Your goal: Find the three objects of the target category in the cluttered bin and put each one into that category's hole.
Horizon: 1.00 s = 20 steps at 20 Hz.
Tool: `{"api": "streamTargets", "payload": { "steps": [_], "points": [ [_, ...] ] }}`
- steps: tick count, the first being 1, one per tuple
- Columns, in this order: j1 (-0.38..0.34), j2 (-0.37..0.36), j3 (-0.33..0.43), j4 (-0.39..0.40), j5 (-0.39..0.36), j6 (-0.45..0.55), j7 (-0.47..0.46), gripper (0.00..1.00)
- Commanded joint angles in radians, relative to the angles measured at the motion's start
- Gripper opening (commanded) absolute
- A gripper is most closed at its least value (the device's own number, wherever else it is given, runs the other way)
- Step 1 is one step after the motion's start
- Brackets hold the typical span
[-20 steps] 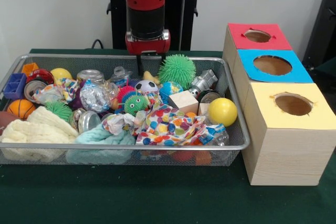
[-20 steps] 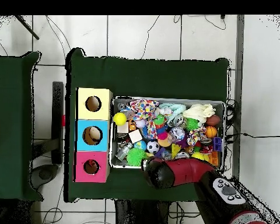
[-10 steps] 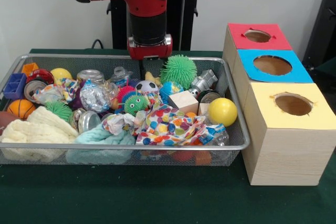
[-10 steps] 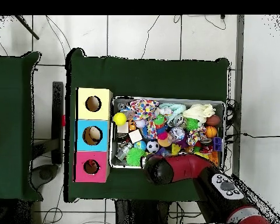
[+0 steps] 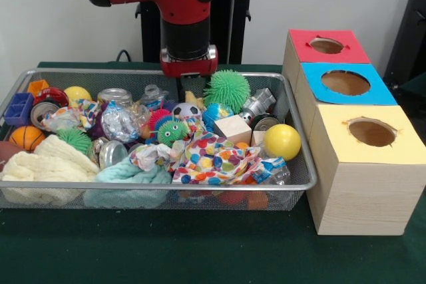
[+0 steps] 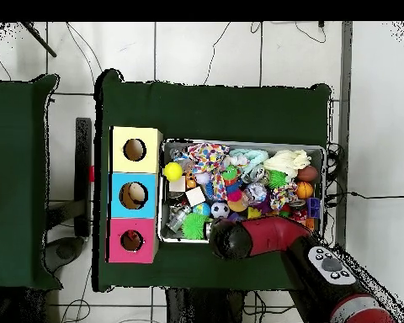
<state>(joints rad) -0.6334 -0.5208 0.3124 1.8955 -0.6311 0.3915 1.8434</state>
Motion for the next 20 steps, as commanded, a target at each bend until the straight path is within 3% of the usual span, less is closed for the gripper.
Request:
{"api": "streamTargets", "payload": {
  "steps": [1, 14, 16, 20],
  "points": [
    [-0.02, 0.036, 0.11, -0.141, -0.013, 0.013, -0.081, 0.0],
    [-0.018, 0.017, 0.101, -0.116, -0.01, -0.021, -0.039, 0.0],
    [-0.022, -0.035, 0.103, -0.071, 0.009, 0.0, -0.031, 0.0],
    [-0.043, -0.241, 0.138, 0.062, 0.107, 0.131, -0.052, 0.0]
  ]
}}
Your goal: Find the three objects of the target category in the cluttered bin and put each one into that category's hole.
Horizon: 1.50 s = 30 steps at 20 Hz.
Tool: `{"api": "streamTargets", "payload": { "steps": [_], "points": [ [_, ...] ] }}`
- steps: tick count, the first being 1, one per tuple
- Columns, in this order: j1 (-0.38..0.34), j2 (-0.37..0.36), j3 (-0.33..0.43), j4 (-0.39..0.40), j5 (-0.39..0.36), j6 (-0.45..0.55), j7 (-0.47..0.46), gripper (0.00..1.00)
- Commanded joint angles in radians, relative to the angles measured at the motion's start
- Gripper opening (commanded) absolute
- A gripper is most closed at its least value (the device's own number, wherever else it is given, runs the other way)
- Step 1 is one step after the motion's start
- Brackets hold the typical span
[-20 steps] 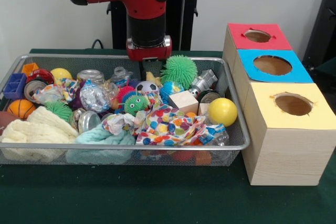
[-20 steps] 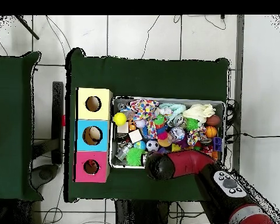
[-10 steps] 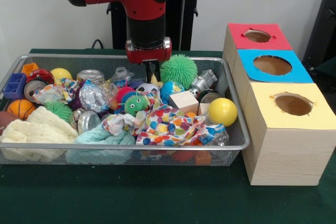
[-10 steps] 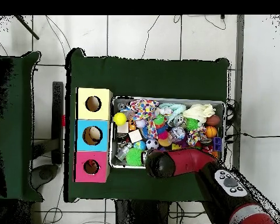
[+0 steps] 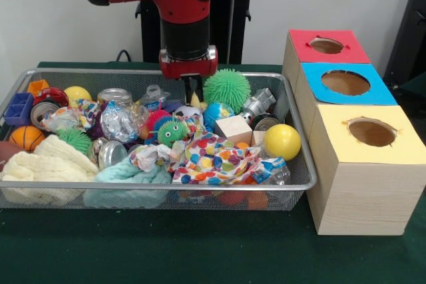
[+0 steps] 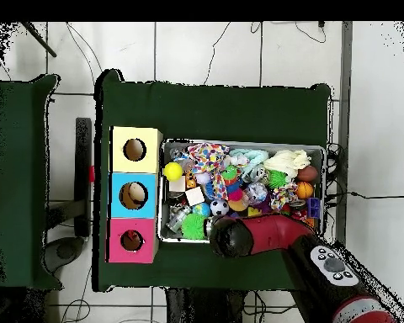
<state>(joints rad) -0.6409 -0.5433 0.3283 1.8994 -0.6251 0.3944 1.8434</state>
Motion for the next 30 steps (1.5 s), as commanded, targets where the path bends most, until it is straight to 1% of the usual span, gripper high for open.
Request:
{"api": "streamTargets", "payload": {
  "steps": [1, 6, 9, 11, 12, 13, 15, 17, 19, 23, 25, 30],
  "points": [
    [-0.046, -0.269, 0.139, 0.085, 0.127, 0.159, -0.069, 0.0],
    [-0.056, -0.521, 0.171, 0.177, 0.254, 0.333, -0.154, 0.0],
    [-0.056, -0.658, 0.182, 0.208, 0.342, 0.469, -0.225, 0.0],
    [-0.046, -0.77, 0.177, 0.215, 0.4, 0.55, -0.274, 0.0],
    [-0.03, -0.817, 0.163, 0.203, 0.414, 0.601, -0.289, 0.0],
    [-0.019, -0.857, 0.156, 0.192, 0.433, 0.645, -0.297, 0.0],
    [0.009, -0.925, 0.139, 0.173, 0.456, 0.704, -0.305, 0.0],
    [0.046, -0.968, 0.12, 0.141, 0.464, 0.786, -0.273, 0.0],
    [0.074, -1.0, 0.105, 0.128, 0.487, 0.862, -0.229, 0.0],
    [0.135, -1.031, 0.078, 0.127, 0.516, 0.925, -0.132, 0.0],
    [0.17, -1.033, 0.063, 0.146, 0.521, 0.899, -0.08, 0.0],
    [0.248, -0.992, 0.041, 0.221, 0.516, 0.759, 0.033, 0.0]
  ]
}}
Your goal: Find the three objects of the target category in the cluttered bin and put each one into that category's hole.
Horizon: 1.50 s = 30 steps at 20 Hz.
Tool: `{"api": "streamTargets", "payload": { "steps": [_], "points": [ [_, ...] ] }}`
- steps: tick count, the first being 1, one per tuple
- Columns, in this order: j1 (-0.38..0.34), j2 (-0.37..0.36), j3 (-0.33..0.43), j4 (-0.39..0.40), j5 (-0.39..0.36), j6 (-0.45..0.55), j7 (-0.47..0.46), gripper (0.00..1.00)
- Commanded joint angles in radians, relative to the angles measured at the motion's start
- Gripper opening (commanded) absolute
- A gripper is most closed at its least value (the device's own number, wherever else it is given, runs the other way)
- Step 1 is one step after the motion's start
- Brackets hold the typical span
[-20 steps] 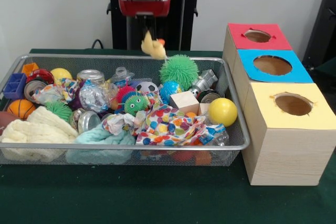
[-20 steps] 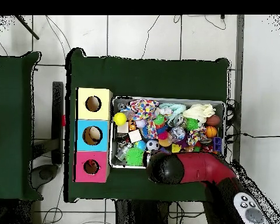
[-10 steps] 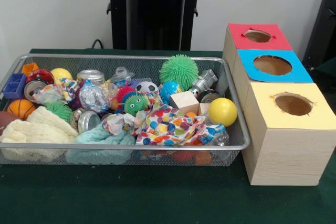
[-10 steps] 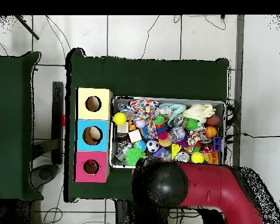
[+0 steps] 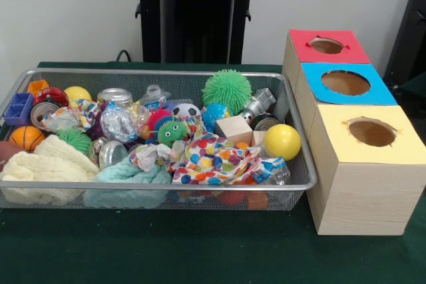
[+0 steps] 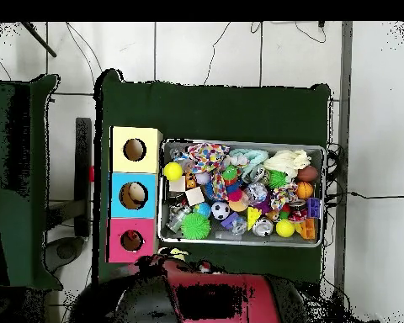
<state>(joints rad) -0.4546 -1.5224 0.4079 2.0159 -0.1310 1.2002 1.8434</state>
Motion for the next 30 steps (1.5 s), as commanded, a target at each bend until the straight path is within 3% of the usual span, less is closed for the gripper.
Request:
{"api": "streamTargets", "payload": {
  "steps": [1, 12, 30],
  "points": [
    [0.074, -0.003, -0.045, 0.118, 0.021, -0.072, 0.052, 0.0],
    [0.158, 0.17, -0.095, 0.193, -0.067, -0.354, 0.222, 0.0],
    [0.287, 0.337, -0.244, 0.182, -0.1, -0.572, 0.295, 0.0]
  ]
}}
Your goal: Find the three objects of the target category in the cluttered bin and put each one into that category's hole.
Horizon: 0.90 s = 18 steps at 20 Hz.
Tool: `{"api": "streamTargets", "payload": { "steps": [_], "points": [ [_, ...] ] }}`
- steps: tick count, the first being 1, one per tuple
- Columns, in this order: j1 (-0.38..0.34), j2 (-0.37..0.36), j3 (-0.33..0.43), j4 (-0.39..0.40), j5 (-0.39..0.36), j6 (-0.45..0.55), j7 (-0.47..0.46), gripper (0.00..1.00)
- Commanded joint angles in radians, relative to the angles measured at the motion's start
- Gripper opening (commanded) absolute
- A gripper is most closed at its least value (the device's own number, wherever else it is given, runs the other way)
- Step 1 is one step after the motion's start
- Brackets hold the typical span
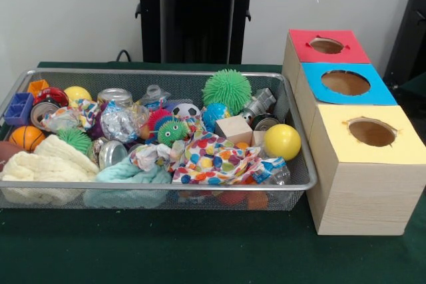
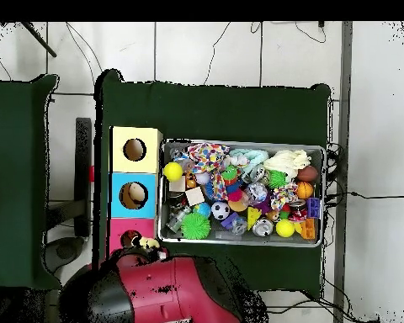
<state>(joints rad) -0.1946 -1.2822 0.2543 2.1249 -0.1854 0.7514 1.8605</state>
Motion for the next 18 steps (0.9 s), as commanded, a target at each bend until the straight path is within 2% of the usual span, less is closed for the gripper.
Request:
{"api": "streamTargets", "payload": {
  "steps": [1, 11, 14, 18],
  "points": [
    [0.034, 0.101, -0.097, 0.071, -0.045, -0.126, 0.277, 0.0],
    [0.168, 0.226, -0.205, 0.036, -0.044, -0.245, 0.371, 0.0],
    [0.206, 0.271, -0.24, 0.025, -0.034, -0.289, 0.382, 0.0],
    [0.227, 0.297, -0.266, 0.008, -0.014, -0.3, 0.366, 0.0]
  ]
}}
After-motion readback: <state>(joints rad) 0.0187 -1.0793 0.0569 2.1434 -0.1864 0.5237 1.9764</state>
